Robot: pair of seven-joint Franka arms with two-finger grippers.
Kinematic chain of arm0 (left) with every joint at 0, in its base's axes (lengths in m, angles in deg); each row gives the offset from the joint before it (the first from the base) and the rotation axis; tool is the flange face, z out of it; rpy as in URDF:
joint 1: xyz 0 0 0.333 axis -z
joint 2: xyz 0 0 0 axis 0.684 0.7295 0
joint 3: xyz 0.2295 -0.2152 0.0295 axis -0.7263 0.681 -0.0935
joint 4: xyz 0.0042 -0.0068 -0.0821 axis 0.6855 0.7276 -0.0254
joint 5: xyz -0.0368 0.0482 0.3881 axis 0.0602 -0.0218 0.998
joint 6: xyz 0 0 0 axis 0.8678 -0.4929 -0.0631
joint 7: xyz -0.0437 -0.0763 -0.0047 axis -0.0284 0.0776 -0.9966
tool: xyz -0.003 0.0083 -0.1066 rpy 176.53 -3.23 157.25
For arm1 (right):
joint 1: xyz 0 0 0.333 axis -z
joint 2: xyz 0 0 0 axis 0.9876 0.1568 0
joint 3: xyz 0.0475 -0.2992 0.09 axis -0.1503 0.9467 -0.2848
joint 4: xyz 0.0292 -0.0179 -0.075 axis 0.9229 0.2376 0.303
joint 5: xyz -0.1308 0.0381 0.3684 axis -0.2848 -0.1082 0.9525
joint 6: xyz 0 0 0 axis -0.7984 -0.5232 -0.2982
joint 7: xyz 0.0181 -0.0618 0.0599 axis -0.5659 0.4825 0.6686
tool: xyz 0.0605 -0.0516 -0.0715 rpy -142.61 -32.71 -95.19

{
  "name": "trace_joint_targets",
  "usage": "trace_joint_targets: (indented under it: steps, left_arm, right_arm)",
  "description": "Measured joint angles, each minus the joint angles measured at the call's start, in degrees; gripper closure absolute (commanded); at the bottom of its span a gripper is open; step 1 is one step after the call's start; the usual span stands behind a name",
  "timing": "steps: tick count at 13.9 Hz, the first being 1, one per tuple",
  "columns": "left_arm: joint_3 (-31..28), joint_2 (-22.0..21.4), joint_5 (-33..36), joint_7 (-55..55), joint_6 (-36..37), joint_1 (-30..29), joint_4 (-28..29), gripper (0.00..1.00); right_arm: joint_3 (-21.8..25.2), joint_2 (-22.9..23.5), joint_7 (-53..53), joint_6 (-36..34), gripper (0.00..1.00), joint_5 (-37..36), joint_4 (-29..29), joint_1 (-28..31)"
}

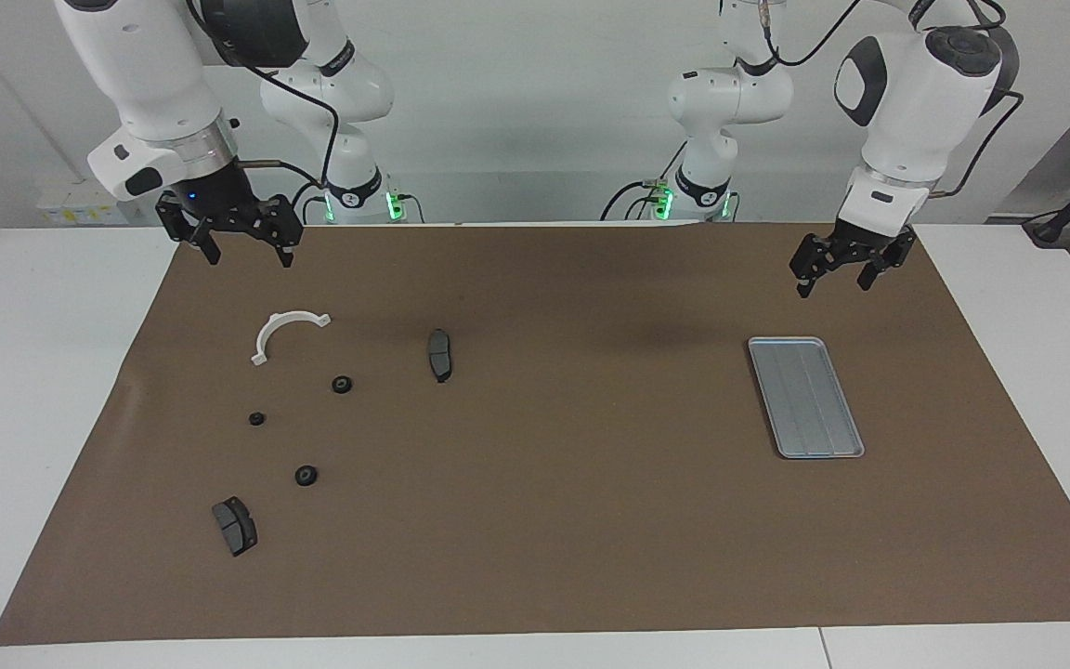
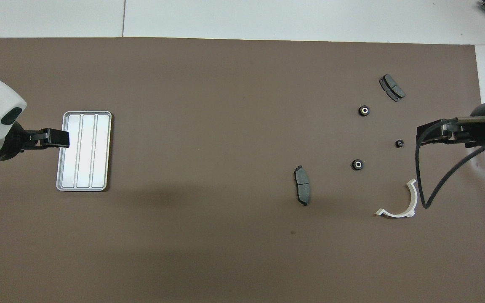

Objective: Pick bearing gear from pile to tray

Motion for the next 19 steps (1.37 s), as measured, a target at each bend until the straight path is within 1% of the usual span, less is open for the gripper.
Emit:
trace_joint_targets:
  steps: [8, 10, 15, 19]
  left_arm:
    - [0.0, -0.02, 0.0, 0.0, 0.0, 0.0, 0.06, 0.0]
    - [0.0, -0.03, 0.0, 0.0, 0.0, 0.0, 0.07, 0.0]
    - [0.0, -0.03, 0.0, 0.0, -0.02, 0.0, 0.08, 0.0]
    - [0.0, -0.04, 0.0, 0.0, -0.04, 0.0, 0.1, 0.0]
  right_arm:
    - [0.0, -0.04, 0.0, 0.52, 0.0, 0.0, 0.4, 0.03]
    - [0.0, -0.11, 0.0, 1.57, 0.0, 0.0, 0.98, 0.02]
    - [-0.06, -0.37, 0.0, 7.48, 0.0, 0.0, 5.89, -0.08]
    - [-0.08, -0.33, 0.0, 13.12, 0.0, 0.0, 12.68, -0.14]
